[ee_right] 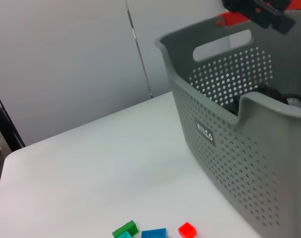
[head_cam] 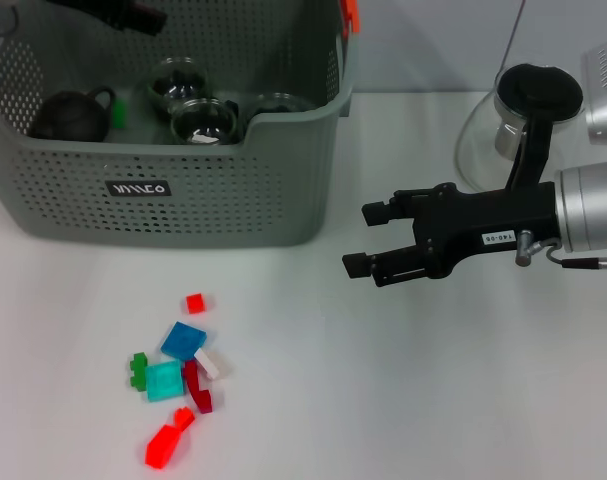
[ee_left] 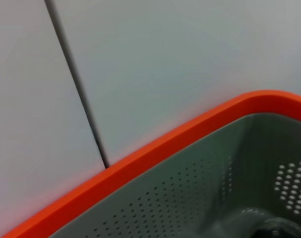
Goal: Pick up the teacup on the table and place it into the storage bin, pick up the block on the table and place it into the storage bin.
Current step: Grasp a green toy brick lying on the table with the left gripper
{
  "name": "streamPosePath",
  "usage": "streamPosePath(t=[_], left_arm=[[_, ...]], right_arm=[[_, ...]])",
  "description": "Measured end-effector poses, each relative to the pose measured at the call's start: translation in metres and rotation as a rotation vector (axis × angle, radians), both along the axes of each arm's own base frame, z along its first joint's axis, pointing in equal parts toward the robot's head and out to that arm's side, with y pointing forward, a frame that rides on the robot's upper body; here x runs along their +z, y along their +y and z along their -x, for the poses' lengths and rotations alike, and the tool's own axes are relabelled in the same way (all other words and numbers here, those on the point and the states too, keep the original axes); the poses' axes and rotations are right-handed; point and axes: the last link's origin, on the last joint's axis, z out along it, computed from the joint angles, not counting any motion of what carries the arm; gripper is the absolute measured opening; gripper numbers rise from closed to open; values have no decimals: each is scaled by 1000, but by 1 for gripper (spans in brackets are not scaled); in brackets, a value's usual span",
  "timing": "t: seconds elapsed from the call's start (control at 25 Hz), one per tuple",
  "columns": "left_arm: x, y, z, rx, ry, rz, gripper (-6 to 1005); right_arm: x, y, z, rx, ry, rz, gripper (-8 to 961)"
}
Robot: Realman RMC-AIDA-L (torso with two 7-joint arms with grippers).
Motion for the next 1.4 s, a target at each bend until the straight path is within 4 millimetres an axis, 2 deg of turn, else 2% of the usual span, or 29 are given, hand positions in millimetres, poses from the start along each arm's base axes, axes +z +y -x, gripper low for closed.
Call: streamPosePath(t=[0.08,0.16,0.24,0.36,0.52,0.68,0.84,0.88,0.96,1.16,1.4], left_arm=[[4,-12,-7,-21,-13,19,756],[10,-29,-18,-66,-24,51,786],[13,-59,-33,-160,-27,130,816],[9,-100,-42,-283,0,264,846],[-7,-147,-34,-379,73,432,846],[-28,-171,-19,-384,153,541,845],[-47,-176,-2,-313,250,617,845],[-56,-173,6,-266,305,641,845],[-61,-171,11,-245,331,656,845],[-85,-158,38,-122,492,685,844],[-104,-151,49,-100,539,731,843]], right_arm=[[0,0,0,-1,1,-1,883],[0,0,0,-1,1,-1,884],[1,1,0,0,1,-4,884],[1,1,-1,-2,-1,-9,884],[1,1,-3,-5,1,-13,885],[1,0,-5,-11,1,-15,884],[1,0,-6,-19,0,-14,883],[1,0,-6,-20,1,-13,882],[1,0,-5,-20,2,-14,882],[0,-1,-6,-26,5,-11,884],[0,-1,-5,-34,9,-10,885]])
